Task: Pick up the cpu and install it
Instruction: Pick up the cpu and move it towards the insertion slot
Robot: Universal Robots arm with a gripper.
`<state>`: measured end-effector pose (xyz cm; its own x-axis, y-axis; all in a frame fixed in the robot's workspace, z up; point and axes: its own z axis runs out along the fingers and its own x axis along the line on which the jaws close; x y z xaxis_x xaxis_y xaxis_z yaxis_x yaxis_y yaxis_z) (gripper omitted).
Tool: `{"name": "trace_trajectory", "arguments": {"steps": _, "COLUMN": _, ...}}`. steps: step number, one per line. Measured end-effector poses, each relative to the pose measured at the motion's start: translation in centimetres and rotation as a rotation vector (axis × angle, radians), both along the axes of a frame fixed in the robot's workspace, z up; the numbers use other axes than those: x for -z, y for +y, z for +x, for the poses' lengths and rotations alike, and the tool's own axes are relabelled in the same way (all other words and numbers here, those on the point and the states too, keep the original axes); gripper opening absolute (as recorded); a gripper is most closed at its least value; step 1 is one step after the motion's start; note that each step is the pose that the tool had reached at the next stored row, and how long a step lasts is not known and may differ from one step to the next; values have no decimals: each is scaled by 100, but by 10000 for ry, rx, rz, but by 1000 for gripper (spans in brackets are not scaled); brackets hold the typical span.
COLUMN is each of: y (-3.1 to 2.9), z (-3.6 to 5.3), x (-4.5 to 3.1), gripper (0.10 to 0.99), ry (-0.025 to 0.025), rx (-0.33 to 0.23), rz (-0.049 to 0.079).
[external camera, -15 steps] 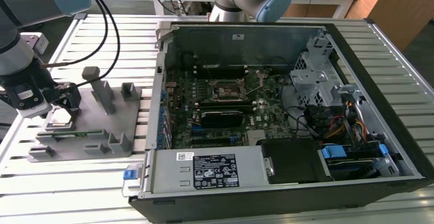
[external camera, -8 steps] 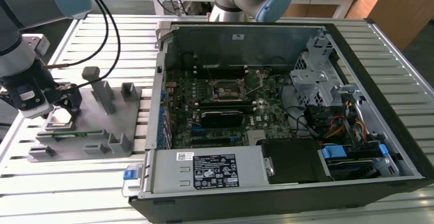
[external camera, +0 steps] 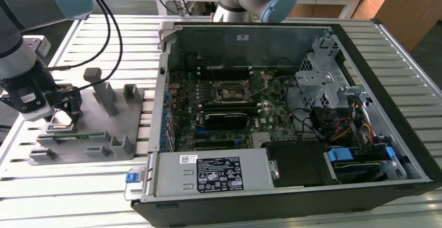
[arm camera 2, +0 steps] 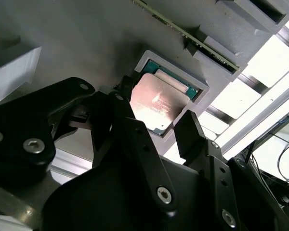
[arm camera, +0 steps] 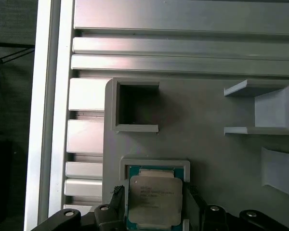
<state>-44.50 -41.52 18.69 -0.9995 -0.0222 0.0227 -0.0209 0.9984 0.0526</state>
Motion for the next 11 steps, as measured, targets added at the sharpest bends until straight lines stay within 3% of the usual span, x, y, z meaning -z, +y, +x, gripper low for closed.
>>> {"name": "trace_trajectory", "arguments": {"steps": 7, "y": 0, "z": -6, "x": 0, "gripper": 620, "ry": -1, "rx": 0, "rz": 0}}
{"name": "trace_trajectory", "arguments": {"steps": 11, "y": 0, "z": -7, "x": 0, "gripper": 537, "ry": -2, "rx": 0, "rz": 0}}
